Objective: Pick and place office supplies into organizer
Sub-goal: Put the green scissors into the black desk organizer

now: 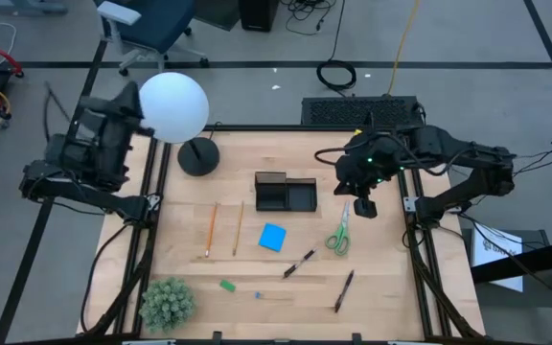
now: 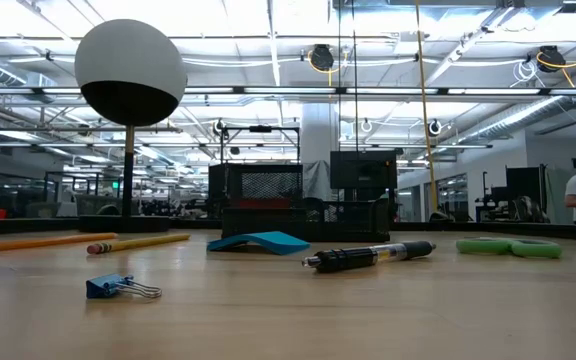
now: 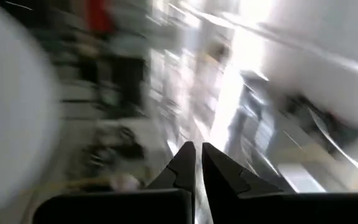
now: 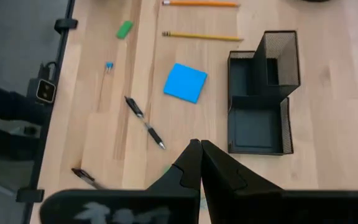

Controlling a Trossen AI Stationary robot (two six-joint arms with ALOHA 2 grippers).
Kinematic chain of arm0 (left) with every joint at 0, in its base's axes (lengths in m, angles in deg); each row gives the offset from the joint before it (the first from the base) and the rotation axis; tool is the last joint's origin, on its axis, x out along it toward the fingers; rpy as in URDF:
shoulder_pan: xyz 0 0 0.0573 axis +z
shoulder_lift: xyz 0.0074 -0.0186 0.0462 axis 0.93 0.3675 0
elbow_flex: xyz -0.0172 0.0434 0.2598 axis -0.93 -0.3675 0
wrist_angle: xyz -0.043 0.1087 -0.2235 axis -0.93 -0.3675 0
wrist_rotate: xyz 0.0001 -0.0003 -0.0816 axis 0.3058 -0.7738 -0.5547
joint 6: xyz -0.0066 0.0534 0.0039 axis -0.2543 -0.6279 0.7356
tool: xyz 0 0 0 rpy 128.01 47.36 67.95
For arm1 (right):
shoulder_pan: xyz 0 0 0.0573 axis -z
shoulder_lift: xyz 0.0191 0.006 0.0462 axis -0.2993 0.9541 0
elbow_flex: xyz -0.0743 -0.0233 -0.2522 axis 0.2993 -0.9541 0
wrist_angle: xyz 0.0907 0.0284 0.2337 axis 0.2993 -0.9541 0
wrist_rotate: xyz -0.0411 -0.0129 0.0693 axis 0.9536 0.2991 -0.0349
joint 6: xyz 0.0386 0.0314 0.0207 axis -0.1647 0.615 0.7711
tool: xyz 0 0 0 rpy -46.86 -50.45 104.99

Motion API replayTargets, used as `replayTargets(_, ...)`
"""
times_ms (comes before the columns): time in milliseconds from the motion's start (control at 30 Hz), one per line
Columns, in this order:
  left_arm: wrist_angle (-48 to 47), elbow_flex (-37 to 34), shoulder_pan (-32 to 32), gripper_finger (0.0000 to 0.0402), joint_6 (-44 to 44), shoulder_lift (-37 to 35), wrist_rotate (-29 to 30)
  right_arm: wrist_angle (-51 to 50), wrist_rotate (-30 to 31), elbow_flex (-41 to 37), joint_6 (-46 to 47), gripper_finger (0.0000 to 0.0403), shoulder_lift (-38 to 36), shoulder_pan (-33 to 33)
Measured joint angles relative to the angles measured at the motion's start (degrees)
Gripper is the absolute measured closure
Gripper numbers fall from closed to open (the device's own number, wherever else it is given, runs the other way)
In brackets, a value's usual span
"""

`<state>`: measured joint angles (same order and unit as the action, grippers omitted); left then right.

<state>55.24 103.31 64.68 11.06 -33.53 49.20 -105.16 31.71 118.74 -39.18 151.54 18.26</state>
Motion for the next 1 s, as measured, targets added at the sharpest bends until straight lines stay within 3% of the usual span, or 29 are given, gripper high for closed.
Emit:
replayTargets(67, 1.04, -0.04, 0.34, 0.038, 0.44, -0.52, 9.13, -0.32, -0.01, 0.0, 0.0, 0.0403, 0.45, -0.02)
replayTargets(133, 0.98, -0.12, 0.31, 0.038, 0.41, -1.04, 12.76, -0.67, 0.0, 0.0, 0.24, 0.0403, 0.65, 0.0)
replayTargets(300, 1.22, -0.28, 0.3, 0.038, -2.69, -1.51, 8.11, -1.41, 0.0, 0.0, 1.37, 0.0403, 0.53, -0.02)
replayTargets(467, 0.83, -0.31, 0.31, 0.038, -2.63, -0.85, 9.0, -1.88, 0.05, 0.0, 1.04, 0.0403, 0.3, -0.02)
replayTargets(633, -0.31, -0.31, -0.29, 0.038, -8.1, -0.9, 10.76, -1.84, 0.09, 0.0, 0.54, 0.0403, 0.34, -0.02)
replayTargets(733, -1.16, -0.31, -1.6, 0.038, -7.83, -0.85, 3.39, -1.64, 0.15, 0.0, 0.22, 0.0403, 0.34, -0.02)
replayTargets(800, -3.7, -0.31, -1.85, 0.038, -6.66, -0.85, -4.48, -1.34, 0.17, 0.0, 0.2, 0.0403, 0.34, -0.02)
replayTargets(1000, -12.28, -0.33, -1.89, 0.038, -1.56, -0.15, -36.61, -0.31, 0.21, 0.0, 0.36, 0.0403, 0.34, -0.02)
